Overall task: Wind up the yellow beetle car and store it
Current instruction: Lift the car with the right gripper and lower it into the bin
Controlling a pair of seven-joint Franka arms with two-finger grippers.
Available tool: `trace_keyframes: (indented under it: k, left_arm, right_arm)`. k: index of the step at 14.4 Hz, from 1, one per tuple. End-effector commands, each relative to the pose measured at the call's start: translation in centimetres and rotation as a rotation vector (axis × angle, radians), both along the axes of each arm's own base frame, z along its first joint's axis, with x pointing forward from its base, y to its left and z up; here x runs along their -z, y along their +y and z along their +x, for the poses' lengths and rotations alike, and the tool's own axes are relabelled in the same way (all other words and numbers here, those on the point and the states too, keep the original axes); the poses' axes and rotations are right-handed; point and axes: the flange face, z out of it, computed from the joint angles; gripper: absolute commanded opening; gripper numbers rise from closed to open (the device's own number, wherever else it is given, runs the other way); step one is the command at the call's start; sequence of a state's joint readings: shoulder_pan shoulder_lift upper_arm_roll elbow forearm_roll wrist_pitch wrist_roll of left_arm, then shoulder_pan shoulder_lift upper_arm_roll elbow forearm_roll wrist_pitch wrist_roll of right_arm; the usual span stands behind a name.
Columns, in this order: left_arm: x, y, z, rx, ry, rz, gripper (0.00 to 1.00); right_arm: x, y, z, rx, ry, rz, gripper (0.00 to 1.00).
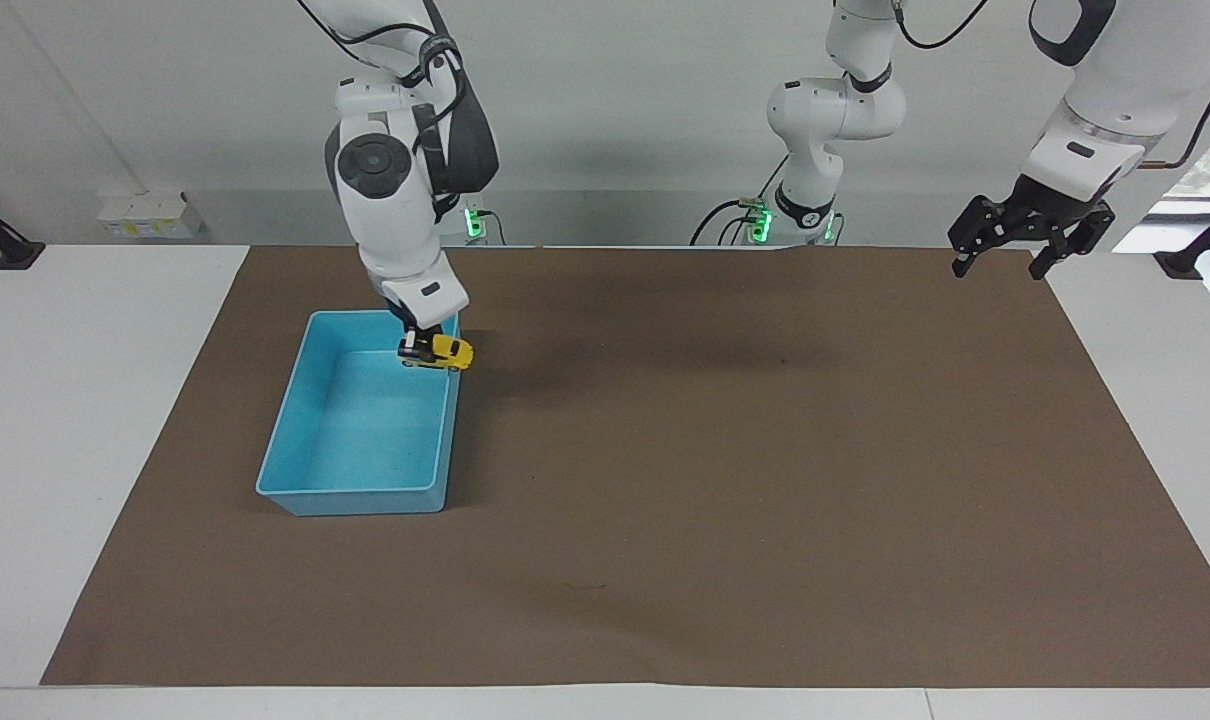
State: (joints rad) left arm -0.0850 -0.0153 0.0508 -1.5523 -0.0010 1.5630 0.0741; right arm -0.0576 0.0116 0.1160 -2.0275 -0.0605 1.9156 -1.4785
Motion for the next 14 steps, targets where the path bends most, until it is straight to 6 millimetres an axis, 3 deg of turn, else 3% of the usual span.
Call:
trace_keyframes:
  k: [1,6,11,14]
  left_arm:
    - [0.0,0.3,-0.8,0.007,-0.001,-0.014,1.0]
    - [0.0,0.3,-1.2,0.006,0.02,-0.013,1.0]
    - [0.1,0.3,-1.2,0.006,0.023,-0.013,1.0]
    - [0.2,0.3,-1.2,0.006,0.029,-0.013,1.0]
  right_arm:
    - [1.4,-0.4,-2.4,-0.035,-0.047,-0.006,0.0]
    - [6.2,-2.7,-2.5,-0.082,-0.086,-0.023,0.0]
    - [8.7,-2.6,-1.8,-0.095,-0.107,-0.014,0.0]
    - [9.1,-2.7,-1.5,-0.093,-0.118,-0.012,0.0]
